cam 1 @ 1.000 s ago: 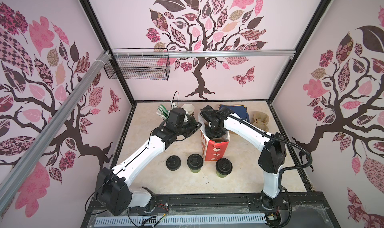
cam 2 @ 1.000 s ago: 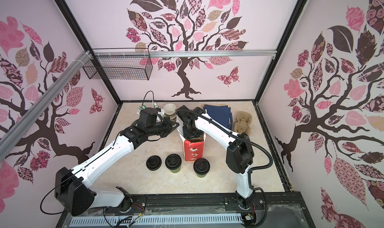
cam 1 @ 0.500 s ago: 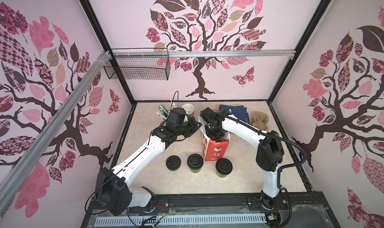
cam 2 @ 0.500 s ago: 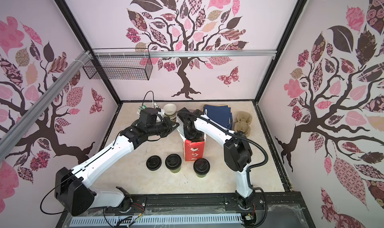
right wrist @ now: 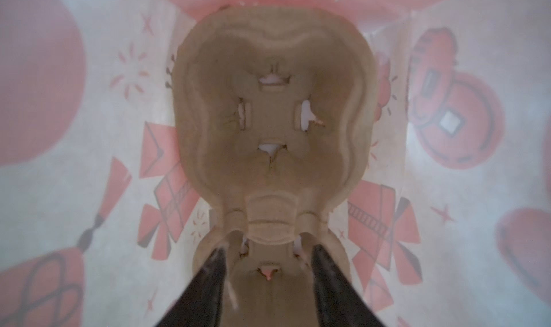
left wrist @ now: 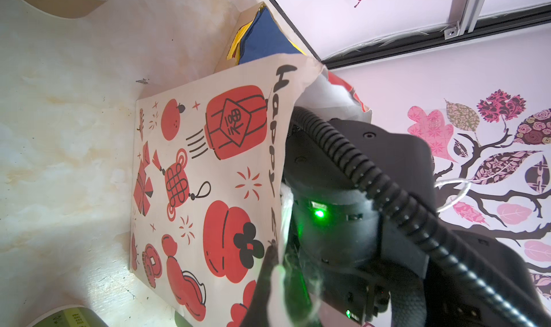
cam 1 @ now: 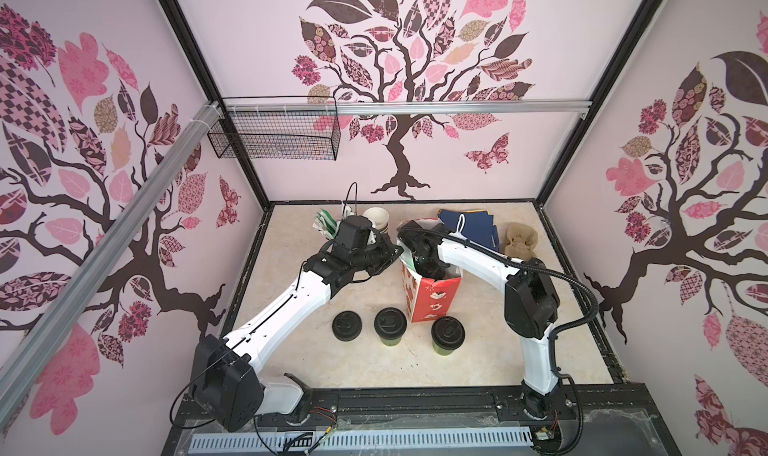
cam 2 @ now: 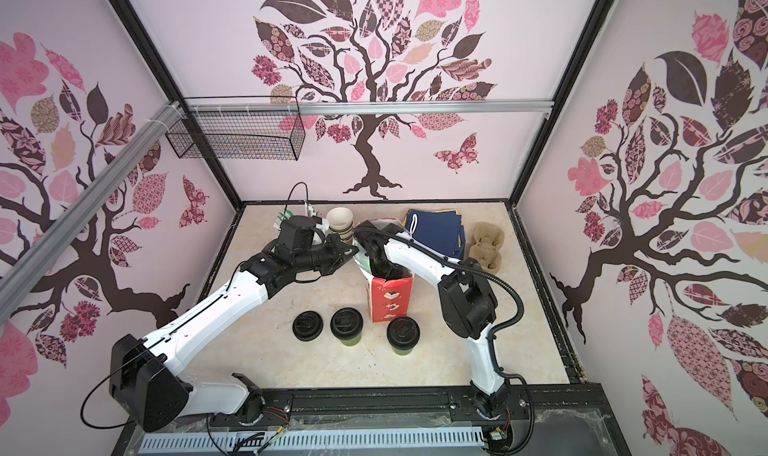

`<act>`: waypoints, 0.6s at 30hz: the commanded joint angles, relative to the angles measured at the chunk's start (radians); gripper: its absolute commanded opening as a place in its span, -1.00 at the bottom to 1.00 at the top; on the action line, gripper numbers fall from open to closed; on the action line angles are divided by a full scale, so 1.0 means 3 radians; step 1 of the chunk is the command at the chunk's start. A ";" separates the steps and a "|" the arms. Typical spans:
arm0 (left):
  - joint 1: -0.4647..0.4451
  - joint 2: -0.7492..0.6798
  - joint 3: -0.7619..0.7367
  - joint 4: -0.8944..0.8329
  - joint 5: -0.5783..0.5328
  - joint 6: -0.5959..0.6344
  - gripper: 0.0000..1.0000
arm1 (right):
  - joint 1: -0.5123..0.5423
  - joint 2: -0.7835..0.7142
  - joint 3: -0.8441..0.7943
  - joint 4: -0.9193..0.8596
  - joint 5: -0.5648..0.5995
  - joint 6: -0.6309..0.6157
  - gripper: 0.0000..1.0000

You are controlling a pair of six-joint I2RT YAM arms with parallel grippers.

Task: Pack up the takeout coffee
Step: 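Open the right gripper to release the carrier at the bag bottom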

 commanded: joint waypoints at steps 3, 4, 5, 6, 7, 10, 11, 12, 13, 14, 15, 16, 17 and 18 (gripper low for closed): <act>-0.0012 0.0044 0.0035 -0.0035 0.0002 0.0062 -1.00 | -0.0009 0.0057 0.0117 -0.0111 0.0035 0.0004 0.28; -0.0008 0.0048 0.0040 -0.0038 0.0002 0.0068 -1.00 | -0.0013 0.0034 0.0141 -0.0134 0.0045 0.0009 0.31; -0.0009 0.0048 0.0044 -0.0043 0.0002 0.0069 -1.00 | -0.0013 0.0007 0.0173 -0.0152 0.0052 0.0019 0.35; -0.0009 0.0049 0.0044 -0.0049 0.0002 0.0073 -1.00 | -0.0012 -0.0023 0.0188 -0.0170 0.0061 0.0024 0.37; -0.0008 0.0049 0.0045 -0.0054 0.0002 0.0073 -1.00 | -0.0009 -0.0060 0.0207 -0.0187 0.0075 0.0035 0.39; -0.0008 0.0049 0.0047 -0.0077 -0.0001 0.0092 -1.00 | -0.0011 -0.0175 0.0255 -0.0233 0.0116 0.0065 0.42; -0.0011 0.0045 0.0050 -0.0088 -0.0003 0.0093 -1.00 | -0.0009 -0.0212 0.0269 -0.0251 0.0135 0.0075 0.43; -0.0010 0.0048 0.0049 -0.0097 -0.0007 0.0100 -1.00 | -0.0011 -0.0243 0.0271 -0.0267 0.0156 0.0086 0.43; -0.0008 0.0049 0.0045 -0.0102 -0.0009 0.0103 -1.00 | -0.0012 -0.0278 0.0262 -0.0283 0.0170 0.0101 0.43; -0.0011 0.0048 0.0042 -0.0109 -0.0011 0.0105 -1.00 | -0.0011 -0.0306 0.0267 -0.0296 0.0178 0.0106 0.43; -0.0008 0.0049 0.0041 -0.0109 -0.0012 0.0106 -1.00 | -0.0010 -0.0331 0.0259 -0.0307 0.0180 0.0115 0.43; -0.0008 0.0048 0.0035 -0.0115 -0.0013 0.0109 -1.00 | -0.0013 -0.0355 0.0261 -0.0320 0.0182 0.0129 0.43; -0.0008 0.0048 0.0033 -0.0120 -0.0013 0.0108 -1.00 | -0.0010 -0.0375 0.0256 -0.0325 0.0182 0.0137 0.43; -0.0011 0.0049 0.0027 -0.0124 -0.0013 0.0111 -1.00 | -0.0010 -0.0402 0.0253 -0.0328 0.0178 0.0147 0.42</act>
